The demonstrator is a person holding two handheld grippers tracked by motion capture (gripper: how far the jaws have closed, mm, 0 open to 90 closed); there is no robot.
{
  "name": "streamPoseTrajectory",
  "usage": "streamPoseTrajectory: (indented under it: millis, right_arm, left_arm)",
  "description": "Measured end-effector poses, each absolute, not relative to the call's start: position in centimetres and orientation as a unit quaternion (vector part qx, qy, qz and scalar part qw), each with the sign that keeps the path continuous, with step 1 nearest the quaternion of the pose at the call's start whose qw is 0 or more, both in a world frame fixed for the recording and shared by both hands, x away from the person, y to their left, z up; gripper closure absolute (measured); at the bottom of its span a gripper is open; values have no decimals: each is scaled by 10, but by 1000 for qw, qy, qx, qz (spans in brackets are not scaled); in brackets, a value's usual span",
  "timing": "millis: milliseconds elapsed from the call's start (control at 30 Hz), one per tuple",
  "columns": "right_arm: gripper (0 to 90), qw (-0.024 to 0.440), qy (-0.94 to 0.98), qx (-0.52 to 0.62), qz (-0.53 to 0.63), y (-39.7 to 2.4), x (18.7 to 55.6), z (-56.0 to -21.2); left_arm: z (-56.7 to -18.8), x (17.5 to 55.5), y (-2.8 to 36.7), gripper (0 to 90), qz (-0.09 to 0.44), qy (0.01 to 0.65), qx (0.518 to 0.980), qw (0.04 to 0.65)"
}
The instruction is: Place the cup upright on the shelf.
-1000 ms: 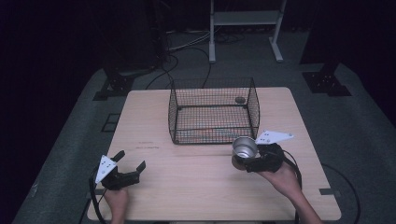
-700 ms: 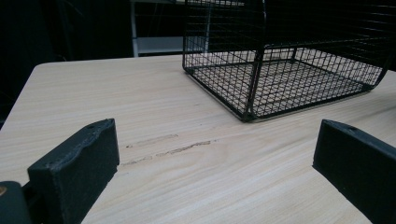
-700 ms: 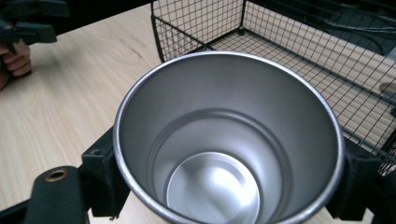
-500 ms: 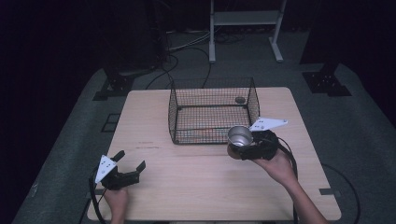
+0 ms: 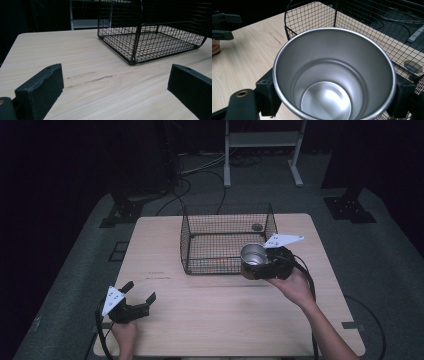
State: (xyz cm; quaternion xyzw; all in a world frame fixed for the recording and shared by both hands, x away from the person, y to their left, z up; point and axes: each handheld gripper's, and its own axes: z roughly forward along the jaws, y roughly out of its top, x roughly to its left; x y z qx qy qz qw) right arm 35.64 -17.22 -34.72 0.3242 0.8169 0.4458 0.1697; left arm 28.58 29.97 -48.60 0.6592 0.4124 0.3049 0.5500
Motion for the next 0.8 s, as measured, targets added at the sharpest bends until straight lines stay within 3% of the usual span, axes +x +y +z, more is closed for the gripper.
streamPoseTrajectory:
  millis: [800]
  right_arm:
    - [177, 180, 823, 327, 427, -154, 402, -324]
  left_arm:
    - [-486, 286, 300, 0, 303, 412, 661, 549]
